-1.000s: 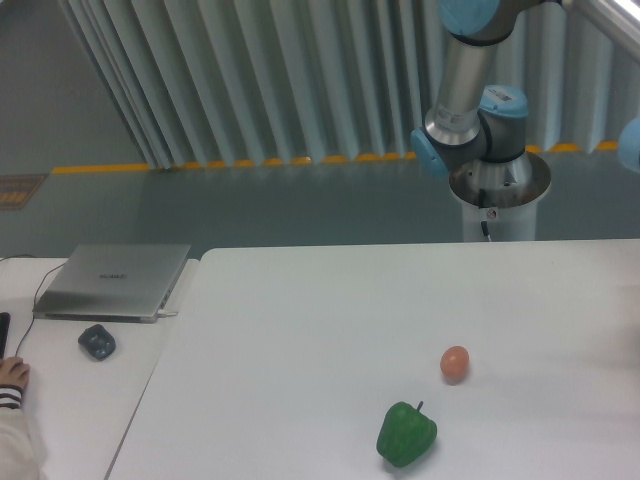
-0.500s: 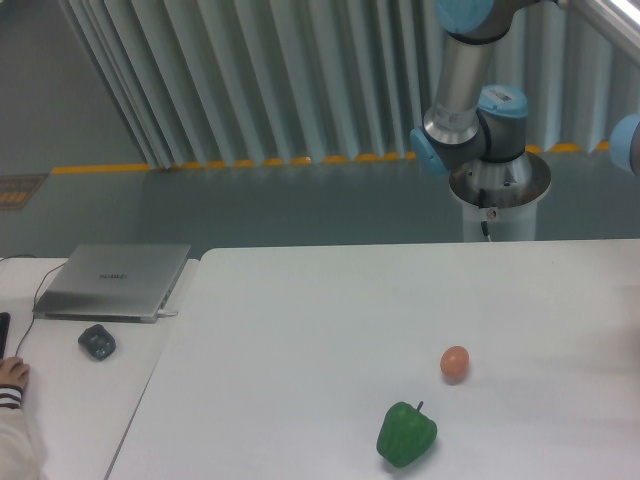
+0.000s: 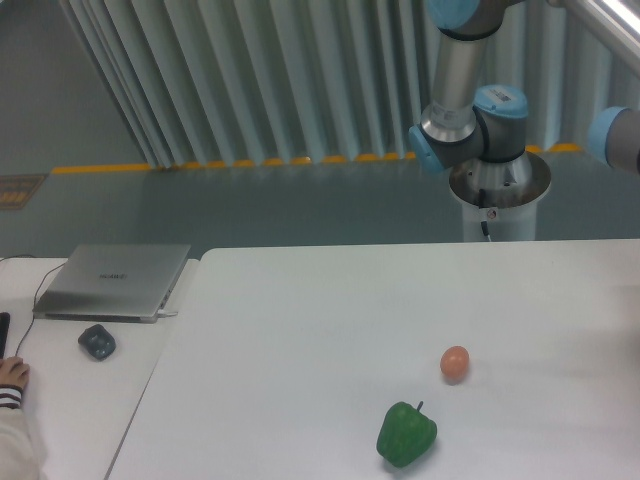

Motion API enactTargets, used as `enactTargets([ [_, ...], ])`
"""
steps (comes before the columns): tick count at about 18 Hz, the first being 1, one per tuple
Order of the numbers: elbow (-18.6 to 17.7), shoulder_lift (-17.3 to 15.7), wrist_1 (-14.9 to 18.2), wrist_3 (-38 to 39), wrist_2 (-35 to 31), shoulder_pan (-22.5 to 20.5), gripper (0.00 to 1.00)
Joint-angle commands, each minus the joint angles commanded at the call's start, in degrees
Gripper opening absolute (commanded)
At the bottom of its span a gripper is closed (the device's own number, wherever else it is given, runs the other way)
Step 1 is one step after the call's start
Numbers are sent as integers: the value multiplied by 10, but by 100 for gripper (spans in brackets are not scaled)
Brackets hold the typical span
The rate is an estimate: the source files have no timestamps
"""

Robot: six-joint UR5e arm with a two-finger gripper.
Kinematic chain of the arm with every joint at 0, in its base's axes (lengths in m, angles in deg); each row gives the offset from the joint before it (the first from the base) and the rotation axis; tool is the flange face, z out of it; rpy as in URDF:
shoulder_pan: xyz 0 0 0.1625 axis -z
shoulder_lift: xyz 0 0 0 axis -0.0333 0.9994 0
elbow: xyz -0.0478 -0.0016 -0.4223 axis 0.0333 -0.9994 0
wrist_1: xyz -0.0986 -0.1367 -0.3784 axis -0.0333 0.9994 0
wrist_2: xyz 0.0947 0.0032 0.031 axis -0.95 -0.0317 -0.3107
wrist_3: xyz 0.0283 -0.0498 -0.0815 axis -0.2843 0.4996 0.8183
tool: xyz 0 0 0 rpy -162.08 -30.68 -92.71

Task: Place the yellow pepper in a basket

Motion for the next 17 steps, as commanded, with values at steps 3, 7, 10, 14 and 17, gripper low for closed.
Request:
enactTargets([
  [3, -2, -15, 65, 34, 51, 30, 100],
  [7, -17, -32, 102, 72, 84, 58, 100],
  [10, -31, -45, 118, 82, 85, 89, 100],
  [14, -40, -47, 130, 115, 87, 112, 100],
  [17, -43, -47, 130, 115, 100, 116, 100],
])
